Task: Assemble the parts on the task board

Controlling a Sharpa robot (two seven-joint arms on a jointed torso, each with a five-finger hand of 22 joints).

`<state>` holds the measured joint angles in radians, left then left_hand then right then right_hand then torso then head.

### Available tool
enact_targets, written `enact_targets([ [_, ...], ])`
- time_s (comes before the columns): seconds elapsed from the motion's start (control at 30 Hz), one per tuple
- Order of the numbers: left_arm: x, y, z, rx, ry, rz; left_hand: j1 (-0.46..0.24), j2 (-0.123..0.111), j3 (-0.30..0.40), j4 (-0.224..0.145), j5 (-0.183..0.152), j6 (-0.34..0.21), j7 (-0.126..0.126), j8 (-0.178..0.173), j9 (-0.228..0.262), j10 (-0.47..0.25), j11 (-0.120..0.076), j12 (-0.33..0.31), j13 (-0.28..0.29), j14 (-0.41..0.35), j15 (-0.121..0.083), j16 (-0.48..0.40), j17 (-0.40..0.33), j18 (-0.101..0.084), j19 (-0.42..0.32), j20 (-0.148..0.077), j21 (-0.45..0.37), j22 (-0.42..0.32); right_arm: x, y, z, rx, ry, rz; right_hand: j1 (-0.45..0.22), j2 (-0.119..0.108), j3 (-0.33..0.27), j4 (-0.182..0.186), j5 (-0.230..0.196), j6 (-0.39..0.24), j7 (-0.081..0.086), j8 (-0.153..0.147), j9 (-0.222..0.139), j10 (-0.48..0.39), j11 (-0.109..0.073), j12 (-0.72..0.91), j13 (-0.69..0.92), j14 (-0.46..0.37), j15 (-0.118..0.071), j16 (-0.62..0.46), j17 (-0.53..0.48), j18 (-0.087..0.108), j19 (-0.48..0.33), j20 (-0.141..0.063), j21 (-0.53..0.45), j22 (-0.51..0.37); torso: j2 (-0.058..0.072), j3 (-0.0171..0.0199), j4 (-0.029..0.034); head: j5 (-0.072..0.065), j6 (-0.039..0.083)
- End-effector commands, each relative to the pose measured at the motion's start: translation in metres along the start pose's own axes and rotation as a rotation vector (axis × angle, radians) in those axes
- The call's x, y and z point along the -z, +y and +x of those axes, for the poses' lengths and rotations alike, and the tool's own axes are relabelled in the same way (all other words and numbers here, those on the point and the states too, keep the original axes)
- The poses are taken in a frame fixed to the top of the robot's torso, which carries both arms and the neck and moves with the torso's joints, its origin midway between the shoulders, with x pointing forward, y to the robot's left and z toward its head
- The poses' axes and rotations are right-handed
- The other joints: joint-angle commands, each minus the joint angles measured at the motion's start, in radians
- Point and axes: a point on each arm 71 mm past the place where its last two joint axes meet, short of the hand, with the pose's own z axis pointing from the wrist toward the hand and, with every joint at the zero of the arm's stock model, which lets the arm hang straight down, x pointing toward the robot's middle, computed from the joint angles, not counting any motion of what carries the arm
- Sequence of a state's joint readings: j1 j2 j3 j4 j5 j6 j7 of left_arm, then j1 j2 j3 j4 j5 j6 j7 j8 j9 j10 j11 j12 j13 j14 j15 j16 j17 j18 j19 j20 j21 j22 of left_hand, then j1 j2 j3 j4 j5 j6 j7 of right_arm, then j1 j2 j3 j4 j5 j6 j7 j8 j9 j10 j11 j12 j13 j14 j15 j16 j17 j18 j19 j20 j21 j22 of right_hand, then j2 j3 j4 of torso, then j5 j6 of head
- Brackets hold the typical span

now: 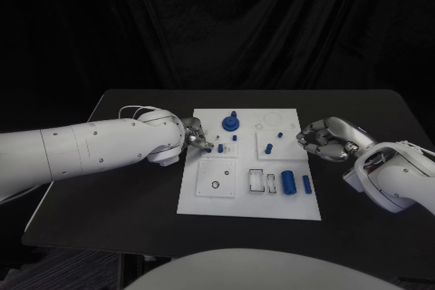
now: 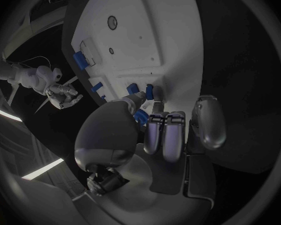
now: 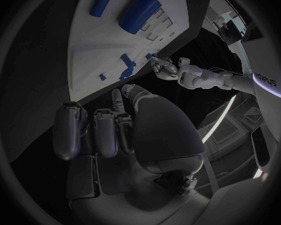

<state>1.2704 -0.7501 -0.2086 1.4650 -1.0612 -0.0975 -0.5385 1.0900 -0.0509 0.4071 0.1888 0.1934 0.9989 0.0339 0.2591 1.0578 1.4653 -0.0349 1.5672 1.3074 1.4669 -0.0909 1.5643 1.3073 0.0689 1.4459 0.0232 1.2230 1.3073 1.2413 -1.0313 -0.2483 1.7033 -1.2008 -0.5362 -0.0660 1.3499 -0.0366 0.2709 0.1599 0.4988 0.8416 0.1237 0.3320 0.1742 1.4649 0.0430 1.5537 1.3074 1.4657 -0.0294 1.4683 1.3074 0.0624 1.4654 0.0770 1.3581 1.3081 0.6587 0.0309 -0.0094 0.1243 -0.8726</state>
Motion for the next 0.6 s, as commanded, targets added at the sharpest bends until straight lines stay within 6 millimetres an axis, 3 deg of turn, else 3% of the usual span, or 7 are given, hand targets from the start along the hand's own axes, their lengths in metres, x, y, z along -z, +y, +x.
enact_targets([
  [0.03,-0.0003,-0.001,0.0062,0.0,0.023,0.014,-0.029,-0.004,-0.037,0.02,-0.024,0.005,0.005,-0.006,0.0,0.105,0.0,0.004,0.263,0.104,0.003,0.006,0.263,0.004,-0.007,0.001,-0.006,0.166,0.0001,-0.0008,0.0006,0.002,0.008,0.012,-0.001,-0.002,0.004,-0.001,0.004,-0.006,0.003,-0.004,0.001,0.056,0.0,-0.004,0.206,0.079,-0.003,-0.006,0.154,-0.004,0.017,-0.004,-0.007,0.15,0.0,0.0003,-0.0002,0.0,0.0],
  [0.1,-0.0004,-0.0007,0.0065,-0.001,0.025,0.011,-0.068,-0.013,-0.076,0.05,-0.055,0.003,0.01,-0.011,-0.003,0.105,0.004,0.004,0.263,0.104,0.006,0.006,0.263,0.004,-0.008,0.003,-0.008,0.166,0.0001,-0.0008,0.0007,0.002,0.008,0.012,-0.001,-0.002,0.004,-0.001,0.004,-0.006,0.003,-0.004,0.001,0.056,0.0,-0.004,0.206,0.079,-0.003,-0.006,0.154,-0.004,0.017,-0.004,-0.007,0.15,0.0,0.0003,-0.0003,0.0,0.0],
  [0.13,-0.0005,-0.0004,0.0067,-0.002,0.027,0.008,-0.108,-0.016,-0.119,0.083,-0.096,-0.002,0.012,-0.02,-0.007,0.105,0.006,0.004,0.263,0.104,0.008,0.006,0.263,0.005,-0.009,0.005,-0.011,0.165,0.0001,-0.0008,0.0007,0.002,0.008,0.012,-0.001,-0.002,0.004,-0.001,0.004,-0.006,0.003,-0.004,0.001,0.056,0.0,-0.004,0.206,0.079,-0.003,-0.006,0.154,-0.004,0.017,-0.004,-0.007,0.15,0.0,0.0002,-0.0005,0.0,0.0],
  [0.2,-0.0006,0.0003,0.0069,-0.004,0.03,0.002,-0.144,-0.006,-0.171,0.1,-0.132,-0.004,0.013,-0.03,-0.012,0.105,0.008,0.004,0.263,0.104,0.01,0.006,0.263,0.006,-0.01,0.007,-0.016,0.164,0.0001,-0.0008,0.0007,0.002,0.009,0.012,-0.001,-0.002,0.004,-0.001,0.004,-0.006,0.003,-0.004,0.001,0.056,0.0,-0.004,0.206,0.079,-0.003,-0.006,0.154,-0.004,0.017,-0.004,-0.007,0.15,0.0,0.0,-0.0008,0.0,0.0],
  [0.3,-0.0009,0.0017,0.0069,-0.006,0.033,-0.008,-0.218,0.015,-0.241,0.103,-0.142,-0.008,0.016,-0.043,-0.018,0.105,0.011,0.004,0.263,0.104,0.013,0.006,0.263,0.008,-0.013,0.01,-0.026,0.162,0.0001,-0.0007,0.0007,0.001,0.009,0.012,-0.002,-0.002,0.004,-0.001,0.004,-0.007,0.003,-0.004,0.001,0.056,0.0,-0.003,0.206,0.079,-0.003,-0.006,0.154,-0.004,0.017,-0.004,-0.007,0.15,0.0,0.0001,-0.0007,0.001,0.0],
  [0.37,-0.0011,0.0027,0.0065,-0.006,0.032,-0.011,-0.267,0.047,-0.294,0.105,-0.138,-0.018,0.021,-0.056,-0.022,0.105,0.016,0.004,0.263,0.104,0.018,0.006,0.263,0.011,-0.02,0.014,-0.043,0.157,0.0001,-0.0007,0.0007,0.001,0.009,0.012,-0.002,-0.002,0.004,-0.001,0.004,-0.007,0.003,-0.004,0.001,0.056,0.0,-0.003,0.206,0.079,-0.003,-0.006,0.154,-0.004,0.017,-0.004,-0.007,0.15,0.0,0.0,-0.0008,0.001,0.0],
  [0.6,-0.0027,0.0081,0.0033,0.002,0.018,-0.027,-0.317,0.107,-0.377,0.105,-0.12,-0.02,0.022,-0.044,-0.003,0.105,0.018,0.004,0.263,0.104,0.02,0.006,0.263,0.014,-0.025,0.017,-0.057,0.154,0.0003,-0.0007,0.0007,0.001,0.009,0.011,-0.003,-0.003,0.004,0.0,0.004,-0.008,0.003,-0.004,0.001,0.057,0.0,-0.003,0.207,0.079,-0.003,-0.006,0.154,-0.004,0.017,-0.004,-0.007,0.15,0.001,-0.0002,-0.0004,0.0,0.0],
])
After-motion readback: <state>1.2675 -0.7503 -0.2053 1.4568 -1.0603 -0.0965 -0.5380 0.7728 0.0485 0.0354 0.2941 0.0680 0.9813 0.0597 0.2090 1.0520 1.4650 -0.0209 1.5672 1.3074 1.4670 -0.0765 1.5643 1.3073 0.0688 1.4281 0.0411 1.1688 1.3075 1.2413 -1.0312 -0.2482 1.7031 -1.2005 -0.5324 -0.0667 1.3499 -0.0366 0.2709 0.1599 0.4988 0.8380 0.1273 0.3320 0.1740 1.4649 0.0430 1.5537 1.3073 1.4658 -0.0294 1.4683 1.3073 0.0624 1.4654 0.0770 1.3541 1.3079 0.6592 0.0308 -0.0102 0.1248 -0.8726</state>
